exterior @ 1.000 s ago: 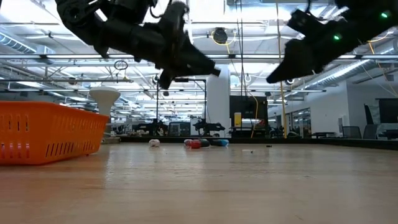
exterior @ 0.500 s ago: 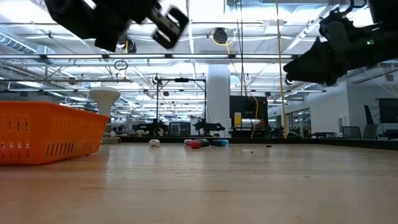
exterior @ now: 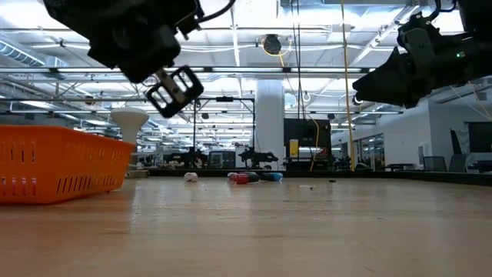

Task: Pick & Place Nail Polish
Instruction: Put the dark green nail color bottle into the orange bin

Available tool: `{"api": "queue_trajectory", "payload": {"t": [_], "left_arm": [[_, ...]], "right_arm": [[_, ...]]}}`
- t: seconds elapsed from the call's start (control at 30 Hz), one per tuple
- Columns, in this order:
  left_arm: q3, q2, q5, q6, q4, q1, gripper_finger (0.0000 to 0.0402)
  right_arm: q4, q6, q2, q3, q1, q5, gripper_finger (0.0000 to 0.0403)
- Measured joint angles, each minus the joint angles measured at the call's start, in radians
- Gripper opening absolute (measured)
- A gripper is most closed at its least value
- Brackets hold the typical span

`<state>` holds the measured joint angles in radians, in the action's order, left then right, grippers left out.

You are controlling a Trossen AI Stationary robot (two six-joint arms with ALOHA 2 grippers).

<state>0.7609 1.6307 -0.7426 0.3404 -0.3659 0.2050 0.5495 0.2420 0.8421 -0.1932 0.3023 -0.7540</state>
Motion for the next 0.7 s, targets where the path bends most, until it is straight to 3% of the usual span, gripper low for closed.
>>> {"api": "queue_trajectory", "payload": {"t": [0.2, 0.53, 0.7], "left_arm": [[-0.001, -0.141, 0.159, 0.002, 0.254, 0.004, 0.0052], [-0.002, -0.447, 0.684, 0.139, 0.728, 0.117, 0.0052], [-0.110, -0.559, 0.853, 0.221, 0.675, 0.194, 0.0052]], "right_arm": [[0.000, 0.000, 0.000, 0.000, 0.000, 0.000, 0.0216], [-0.009, 0.000, 0.000, 0.000, 0.000, 0.000, 0.0219], [-0.009, -0.004, 0.000, 0.000, 0.000, 0.000, 0.0221]]}}
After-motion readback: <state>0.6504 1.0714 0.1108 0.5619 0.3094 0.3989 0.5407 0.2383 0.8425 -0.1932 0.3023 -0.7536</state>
